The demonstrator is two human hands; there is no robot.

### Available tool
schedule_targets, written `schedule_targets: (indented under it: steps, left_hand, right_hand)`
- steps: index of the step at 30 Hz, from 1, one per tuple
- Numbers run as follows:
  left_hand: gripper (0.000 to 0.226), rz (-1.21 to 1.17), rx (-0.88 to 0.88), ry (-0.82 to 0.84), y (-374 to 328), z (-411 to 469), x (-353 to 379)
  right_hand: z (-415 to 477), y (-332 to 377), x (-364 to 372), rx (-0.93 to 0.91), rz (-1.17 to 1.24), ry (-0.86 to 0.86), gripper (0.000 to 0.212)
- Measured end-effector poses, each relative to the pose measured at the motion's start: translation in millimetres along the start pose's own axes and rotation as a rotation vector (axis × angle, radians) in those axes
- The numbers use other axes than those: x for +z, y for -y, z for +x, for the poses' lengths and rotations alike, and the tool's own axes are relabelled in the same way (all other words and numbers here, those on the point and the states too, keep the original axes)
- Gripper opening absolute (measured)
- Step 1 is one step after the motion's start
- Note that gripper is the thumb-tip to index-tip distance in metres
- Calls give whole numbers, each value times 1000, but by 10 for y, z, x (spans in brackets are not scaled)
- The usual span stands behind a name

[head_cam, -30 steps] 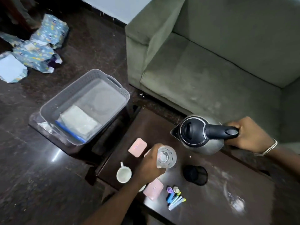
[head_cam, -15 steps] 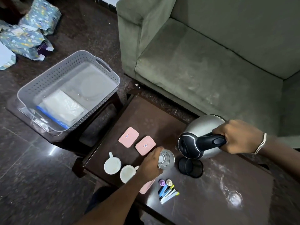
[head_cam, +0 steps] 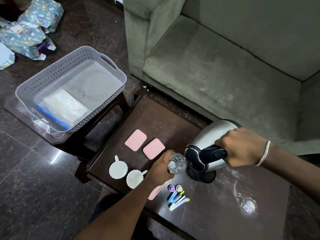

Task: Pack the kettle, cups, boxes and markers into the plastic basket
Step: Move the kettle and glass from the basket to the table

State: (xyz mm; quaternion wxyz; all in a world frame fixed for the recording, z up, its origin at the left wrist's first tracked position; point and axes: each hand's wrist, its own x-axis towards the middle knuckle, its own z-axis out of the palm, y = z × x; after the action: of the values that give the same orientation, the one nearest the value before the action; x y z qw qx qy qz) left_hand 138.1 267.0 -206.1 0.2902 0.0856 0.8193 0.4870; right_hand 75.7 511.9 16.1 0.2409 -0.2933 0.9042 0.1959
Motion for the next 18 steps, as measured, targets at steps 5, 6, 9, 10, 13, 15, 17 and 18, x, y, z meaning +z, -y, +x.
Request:
schedule_targets:
  steps: [5, 6, 9, 10, 13, 15, 17, 18]
  left_hand:
    - [76, -9, 9, -6, -1, 0, 10]
    - [76, -10, 10, -8, 1, -2, 13]
    - [77, -10, 19, -9, 6, 0, 17]
    - [77, -12, 22, -9, 6, 1, 15]
    - [77, -20, 19, -11, 11, -3, 20]
    - [77, -19, 21, -16, 14, -3, 21]
    - [78, -15, 23, -14, 17, -6, 22]
    - [79, -15, 22, -13, 18, -7, 21]
  right_hand:
    - [2, 60, -26, 9, -16, 6, 24]
    - [0, 65, -27, 9, -14, 4, 24]
    - [-4, 67, -38, 8, -10, -1, 22]
    - [-2, 68, -41, 10, -13, -4, 21]
    - [5, 80, -38, 20, -30, -10, 22]
    - [14, 85, -33, 23, -29, -7, 22]
    - [16, 89, -30, 25, -24, -3, 23]
    - [16, 91, -29, 26, -24, -3, 24]
